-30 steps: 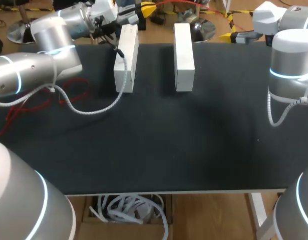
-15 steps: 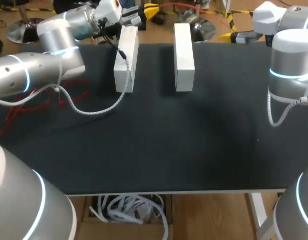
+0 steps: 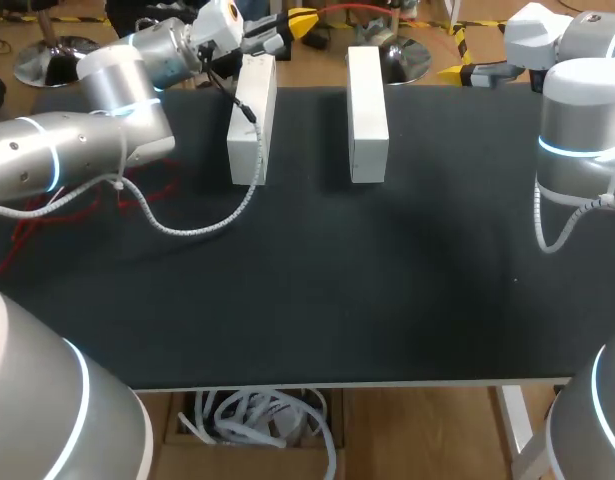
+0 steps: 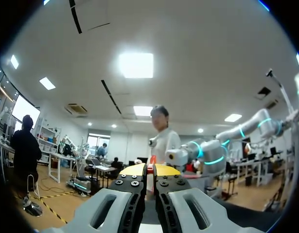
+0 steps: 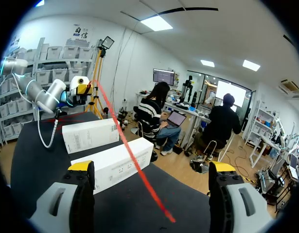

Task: Grab the tape and strap the tape.

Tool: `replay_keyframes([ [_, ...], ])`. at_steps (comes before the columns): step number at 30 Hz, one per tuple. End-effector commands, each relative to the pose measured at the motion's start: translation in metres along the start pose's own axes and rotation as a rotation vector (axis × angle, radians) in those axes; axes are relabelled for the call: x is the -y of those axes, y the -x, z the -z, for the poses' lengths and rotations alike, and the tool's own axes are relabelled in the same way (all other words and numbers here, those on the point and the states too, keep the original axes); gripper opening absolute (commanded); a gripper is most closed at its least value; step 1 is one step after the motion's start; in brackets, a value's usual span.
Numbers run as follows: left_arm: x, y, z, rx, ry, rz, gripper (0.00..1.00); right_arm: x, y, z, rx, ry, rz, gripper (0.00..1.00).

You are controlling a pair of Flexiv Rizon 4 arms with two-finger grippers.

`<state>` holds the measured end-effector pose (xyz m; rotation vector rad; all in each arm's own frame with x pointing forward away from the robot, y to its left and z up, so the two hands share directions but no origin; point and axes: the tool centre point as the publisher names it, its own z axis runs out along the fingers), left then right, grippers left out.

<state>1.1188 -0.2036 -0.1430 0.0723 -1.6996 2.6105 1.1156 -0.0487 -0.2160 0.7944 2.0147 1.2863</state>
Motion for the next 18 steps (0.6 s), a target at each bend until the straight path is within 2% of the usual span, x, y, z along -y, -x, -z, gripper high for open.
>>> replay_keyframes([
  [1, 0.0023, -0.0015, -0.0024, -0.015, 0.0, -0.01, 0.0, 0.0003, -0.0002, 0.0011, 0.0, 0.001, 0.0, 1.0],
  [18, 0.0037, -0.0004, -0.0045, -0.022, -0.011, 0.001, 0.0, 0.0003, -0.0002, 0.0011, 0.0, 0.001, 0.0, 1.0],
])
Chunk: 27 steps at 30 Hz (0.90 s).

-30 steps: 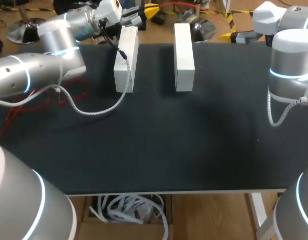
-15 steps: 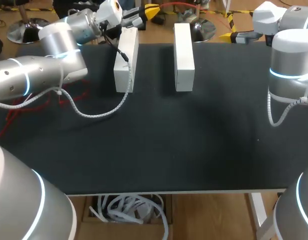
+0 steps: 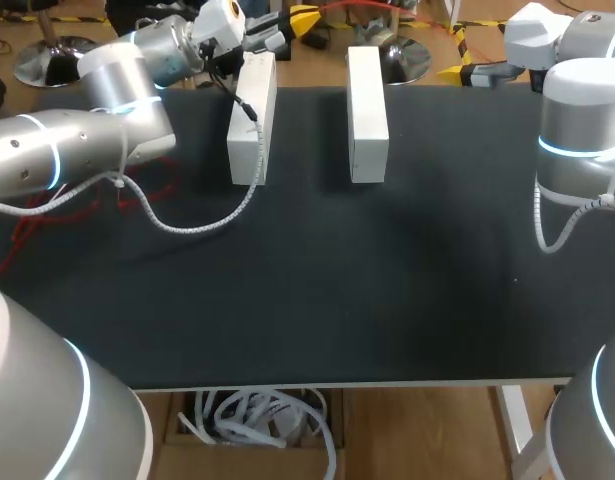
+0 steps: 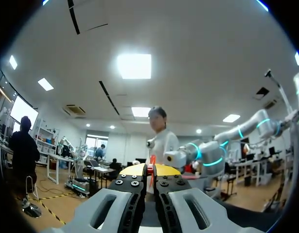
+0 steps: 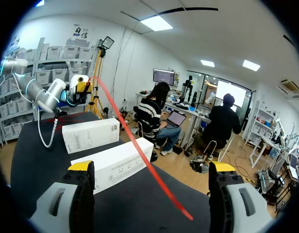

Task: Grab the tape and strap the tape.

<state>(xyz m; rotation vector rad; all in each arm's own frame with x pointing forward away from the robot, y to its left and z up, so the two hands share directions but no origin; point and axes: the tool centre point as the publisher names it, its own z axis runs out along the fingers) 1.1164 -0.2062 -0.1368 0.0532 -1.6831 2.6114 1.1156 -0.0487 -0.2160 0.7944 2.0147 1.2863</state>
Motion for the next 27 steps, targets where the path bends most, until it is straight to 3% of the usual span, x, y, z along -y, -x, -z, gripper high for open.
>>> replay_keyframes([
  [1, -0.001, 0.002, 0.0, -0.005, 0.001, 0.002, 0.0, 0.0, 0.0, 0.001, 0.0, 0.001, 0.0, 1.0],
  [21, 0.0, 0.002, -0.001, -0.023, 0.009, -0.003, 0.0, 0.0, 0.0, 0.001, 0.0, 0.001, 0.0, 1.0],
  [27, 0.0, 0.002, -0.001, -0.023, 0.009, -0.003, 0.0, -0.002, -0.022, 0.013, 0.048, -0.015, -0.204, 1.0],
])
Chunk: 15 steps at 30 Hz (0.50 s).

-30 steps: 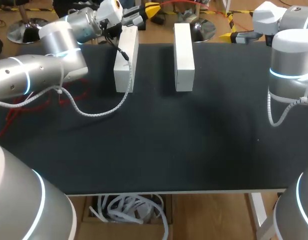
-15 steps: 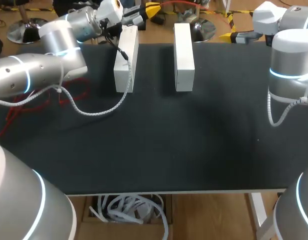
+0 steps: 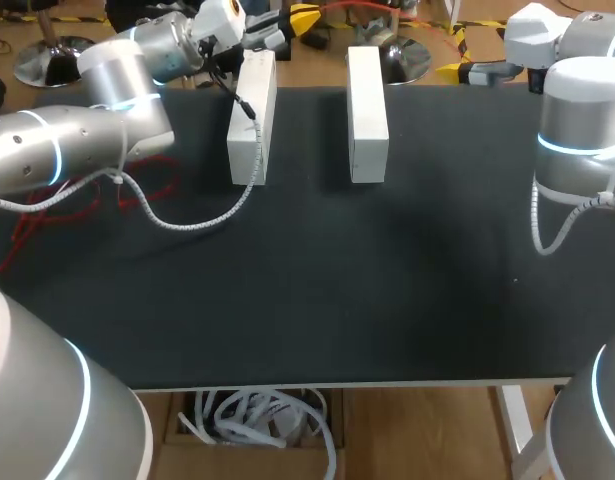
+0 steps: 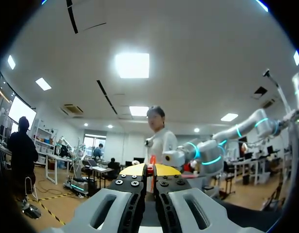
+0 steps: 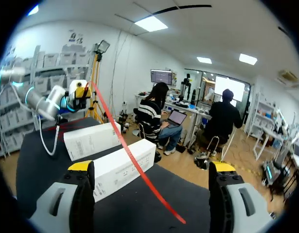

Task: Grab the tape and strap the tape.

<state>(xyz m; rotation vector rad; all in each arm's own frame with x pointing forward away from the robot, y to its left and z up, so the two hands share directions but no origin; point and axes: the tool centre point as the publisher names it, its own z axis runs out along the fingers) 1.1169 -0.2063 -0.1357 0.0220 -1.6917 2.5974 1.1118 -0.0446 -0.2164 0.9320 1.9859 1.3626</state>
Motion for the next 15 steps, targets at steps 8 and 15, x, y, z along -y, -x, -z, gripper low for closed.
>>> replay_keyframes([
  [8, -0.001, 0.001, 0.0, -0.003, -0.001, 0.001, 0.0, 0.017, -0.031, 0.04, 0.171, -0.011, -0.622, 1.0],
  [15, -0.001, 0.001, 0.0, -0.003, -0.001, 0.001, 0.0, 0.012, -0.019, 0.063, 0.294, 0.217, -0.958, 1.0],
])
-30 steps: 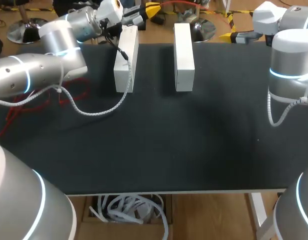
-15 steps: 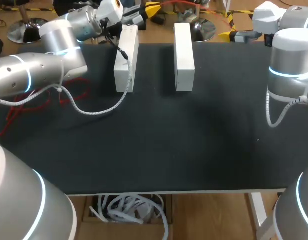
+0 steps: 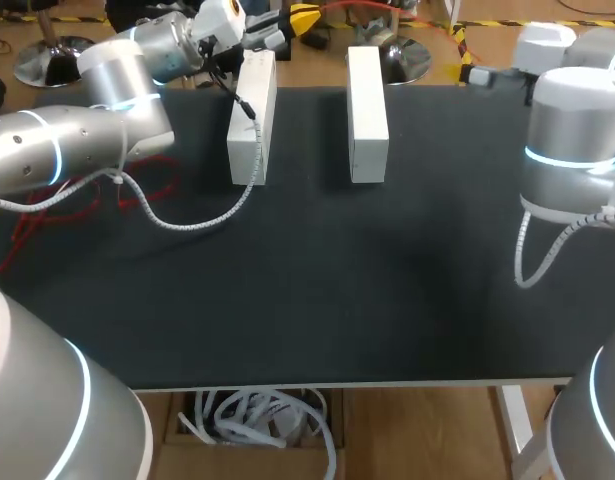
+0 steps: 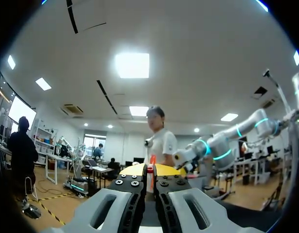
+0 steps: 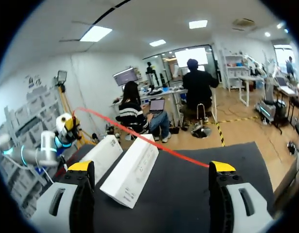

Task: Grab the tape and strap the tape.

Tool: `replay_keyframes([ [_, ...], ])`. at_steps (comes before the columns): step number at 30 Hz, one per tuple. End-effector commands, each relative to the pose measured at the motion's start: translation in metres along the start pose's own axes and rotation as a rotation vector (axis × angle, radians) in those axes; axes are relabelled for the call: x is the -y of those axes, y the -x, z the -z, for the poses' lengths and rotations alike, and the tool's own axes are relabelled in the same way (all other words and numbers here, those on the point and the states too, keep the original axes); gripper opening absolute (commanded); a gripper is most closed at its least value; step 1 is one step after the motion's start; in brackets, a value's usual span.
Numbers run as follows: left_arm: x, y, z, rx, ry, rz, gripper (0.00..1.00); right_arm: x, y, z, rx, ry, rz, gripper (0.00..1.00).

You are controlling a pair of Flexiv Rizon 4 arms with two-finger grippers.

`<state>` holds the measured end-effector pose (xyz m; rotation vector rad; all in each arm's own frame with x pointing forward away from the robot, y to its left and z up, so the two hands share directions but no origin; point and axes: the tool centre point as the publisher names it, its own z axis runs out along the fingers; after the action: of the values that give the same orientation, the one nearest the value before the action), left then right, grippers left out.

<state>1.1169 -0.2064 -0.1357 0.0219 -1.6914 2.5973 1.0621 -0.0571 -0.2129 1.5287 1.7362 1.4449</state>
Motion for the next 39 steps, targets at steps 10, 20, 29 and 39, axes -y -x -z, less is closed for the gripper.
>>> replay_keyframes([
  [10, -0.001, 0.001, 0.0, -0.002, -0.001, 0.001, 0.0, -0.004, -0.013, 0.022, 0.064, 0.175, -0.323, 1.0],
  [20, -0.001, 0.001, 0.0, -0.002, -0.001, 0.001, 0.0, -0.014, -0.018, 0.02, 0.08, 0.279, -0.557, 1.0],
  [29, -0.001, 0.001, 0.0, -0.002, -0.001, 0.001, 0.0, -0.023, 0.007, 0.02, 0.184, 0.524, -1.001, 1.0],
  [39, -0.001, 0.001, 0.0, -0.002, -0.001, 0.001, 0.0, -0.045, 0.016, 0.007, 0.025, 0.679, -1.182, 1.0],
])
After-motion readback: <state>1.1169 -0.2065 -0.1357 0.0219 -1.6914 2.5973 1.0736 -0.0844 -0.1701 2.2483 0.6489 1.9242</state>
